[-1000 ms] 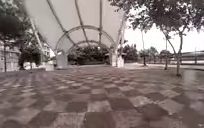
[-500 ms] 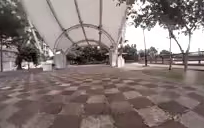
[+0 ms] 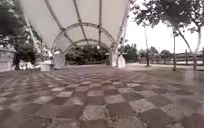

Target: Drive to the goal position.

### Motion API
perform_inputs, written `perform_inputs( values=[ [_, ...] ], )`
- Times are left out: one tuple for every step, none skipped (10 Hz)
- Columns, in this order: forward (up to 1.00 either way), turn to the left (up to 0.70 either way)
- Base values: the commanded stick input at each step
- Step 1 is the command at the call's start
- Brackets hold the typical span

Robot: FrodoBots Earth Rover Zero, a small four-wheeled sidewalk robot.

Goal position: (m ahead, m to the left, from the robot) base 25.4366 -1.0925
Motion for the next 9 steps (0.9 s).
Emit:
perform_inputs(
  values=[
    [1.00, 0.00],
    [1.00, 0.00],
    [1.00, 0.00],
    [1.00, 0.00],
    [1.00, 0.00],
    [1.00, 0.00],
    [1.00, 0.00],
    [1.00, 0.00],
    [1.00, 0.00]
  ],
)
